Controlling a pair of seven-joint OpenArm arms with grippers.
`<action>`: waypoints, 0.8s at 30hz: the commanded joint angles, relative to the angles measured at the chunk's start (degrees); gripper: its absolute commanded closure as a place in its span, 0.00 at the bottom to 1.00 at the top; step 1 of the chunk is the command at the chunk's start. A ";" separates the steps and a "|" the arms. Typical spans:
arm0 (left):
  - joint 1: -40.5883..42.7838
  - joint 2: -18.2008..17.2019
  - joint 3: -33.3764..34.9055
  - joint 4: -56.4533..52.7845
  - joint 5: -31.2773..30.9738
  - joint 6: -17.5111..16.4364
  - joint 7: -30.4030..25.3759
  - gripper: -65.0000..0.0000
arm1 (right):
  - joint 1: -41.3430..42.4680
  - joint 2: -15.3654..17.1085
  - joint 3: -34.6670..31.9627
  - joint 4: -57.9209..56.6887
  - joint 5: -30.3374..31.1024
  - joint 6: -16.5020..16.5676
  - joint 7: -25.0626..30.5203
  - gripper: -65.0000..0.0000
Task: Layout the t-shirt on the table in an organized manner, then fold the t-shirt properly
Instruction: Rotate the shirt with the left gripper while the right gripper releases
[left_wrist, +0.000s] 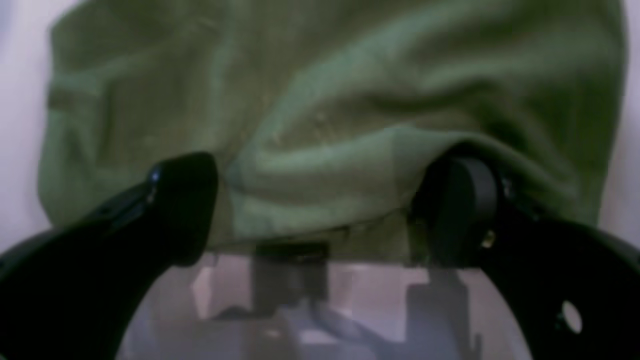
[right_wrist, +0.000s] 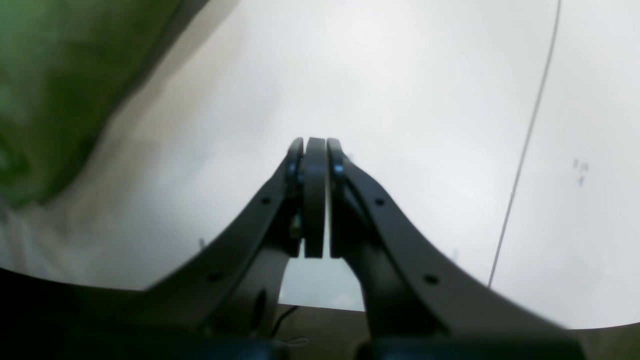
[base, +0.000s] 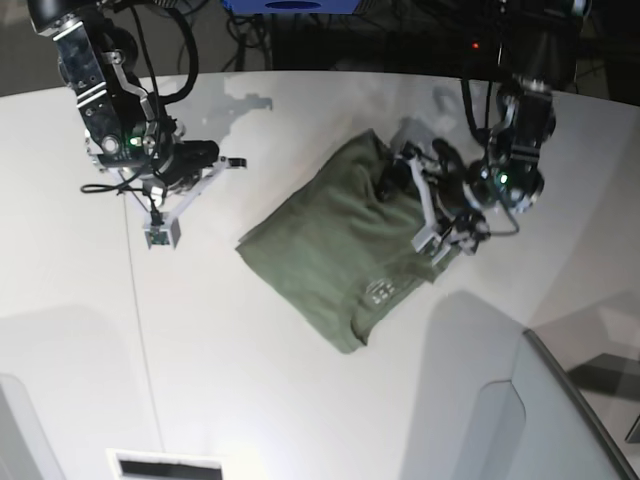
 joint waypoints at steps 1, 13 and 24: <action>-2.13 -0.14 1.23 -0.70 -0.64 -0.21 -1.06 0.04 | 0.57 0.30 0.21 0.81 -0.06 0.10 0.78 0.99; -11.89 2.93 6.16 -6.59 -0.73 2.08 -3.43 0.04 | 0.66 0.39 0.29 0.99 -0.06 0.10 0.78 0.99; -3.98 -2.34 5.89 12.67 -0.81 2.08 4.66 0.04 | 9.62 0.12 0.12 0.02 0.02 0.19 0.25 0.99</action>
